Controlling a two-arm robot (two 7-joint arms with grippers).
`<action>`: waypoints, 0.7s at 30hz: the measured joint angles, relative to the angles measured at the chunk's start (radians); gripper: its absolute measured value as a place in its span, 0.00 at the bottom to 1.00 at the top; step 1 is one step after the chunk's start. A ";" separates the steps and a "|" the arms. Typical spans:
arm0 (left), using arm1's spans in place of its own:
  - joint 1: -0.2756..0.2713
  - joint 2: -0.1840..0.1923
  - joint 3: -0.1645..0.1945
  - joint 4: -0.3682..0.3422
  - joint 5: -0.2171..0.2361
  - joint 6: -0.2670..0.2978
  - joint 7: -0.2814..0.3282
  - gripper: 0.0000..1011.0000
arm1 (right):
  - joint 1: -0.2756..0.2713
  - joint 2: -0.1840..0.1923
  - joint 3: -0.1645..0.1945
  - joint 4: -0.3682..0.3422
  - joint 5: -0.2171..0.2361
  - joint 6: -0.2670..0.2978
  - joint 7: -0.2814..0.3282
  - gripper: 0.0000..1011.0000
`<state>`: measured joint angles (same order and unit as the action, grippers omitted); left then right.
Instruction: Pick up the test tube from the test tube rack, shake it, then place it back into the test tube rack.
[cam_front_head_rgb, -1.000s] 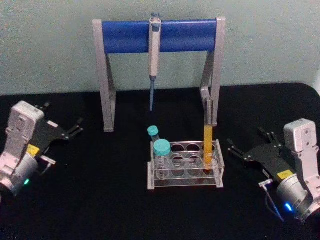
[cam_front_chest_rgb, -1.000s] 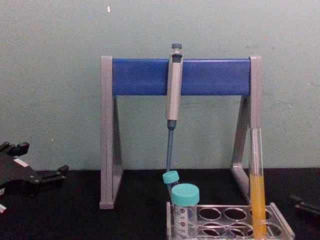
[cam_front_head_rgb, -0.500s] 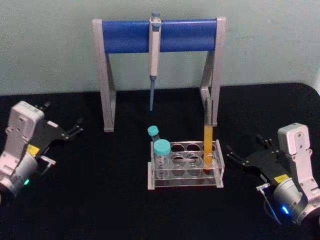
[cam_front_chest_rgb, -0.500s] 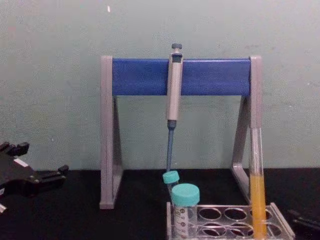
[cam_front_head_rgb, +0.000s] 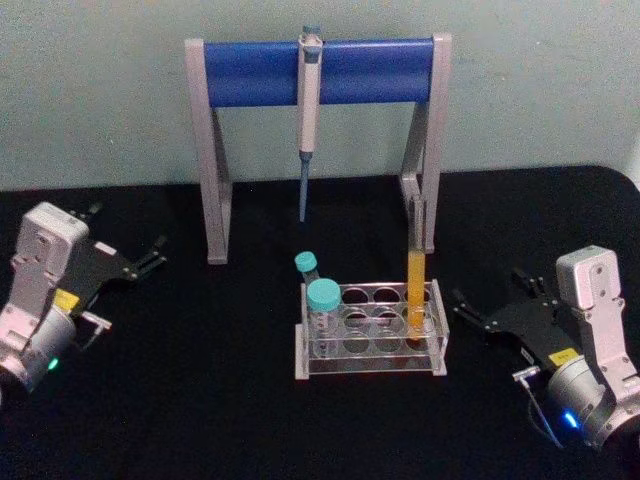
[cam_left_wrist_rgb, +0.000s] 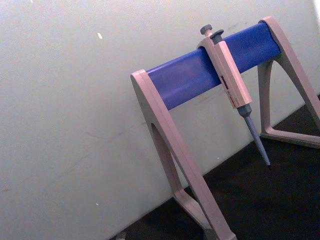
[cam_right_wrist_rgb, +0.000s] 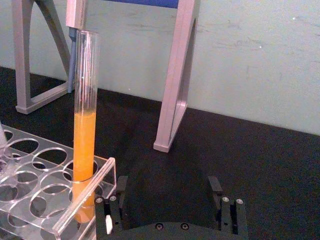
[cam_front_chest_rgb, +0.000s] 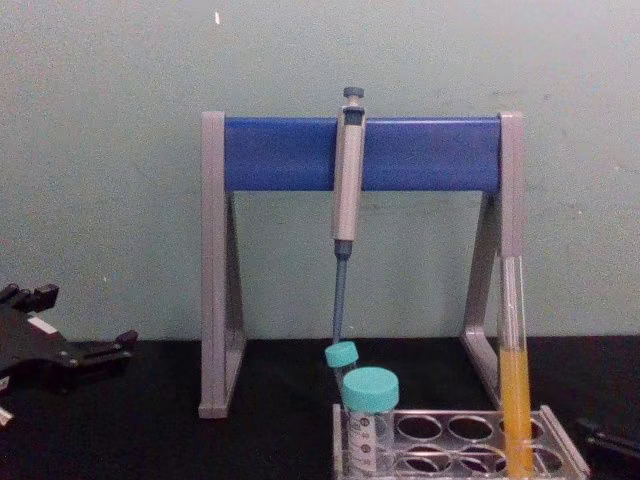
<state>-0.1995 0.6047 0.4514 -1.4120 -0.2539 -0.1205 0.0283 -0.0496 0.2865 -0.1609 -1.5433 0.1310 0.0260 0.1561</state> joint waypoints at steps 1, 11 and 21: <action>0.000 0.000 0.000 0.000 0.000 0.000 0.000 0.99 | 0.000 0.000 0.000 0.000 0.000 0.000 0.000 0.99; 0.000 0.000 0.000 0.000 0.000 0.000 0.000 0.99 | -0.001 0.001 -0.001 -0.001 0.002 -0.001 0.000 0.99; 0.000 0.000 0.000 0.000 0.000 0.000 0.000 0.99 | -0.001 0.002 -0.001 -0.002 0.003 -0.001 0.000 0.99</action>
<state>-0.1996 0.6047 0.4514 -1.4120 -0.2540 -0.1205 0.0283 -0.0502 0.2881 -0.1618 -1.5455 0.1340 0.0246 0.1559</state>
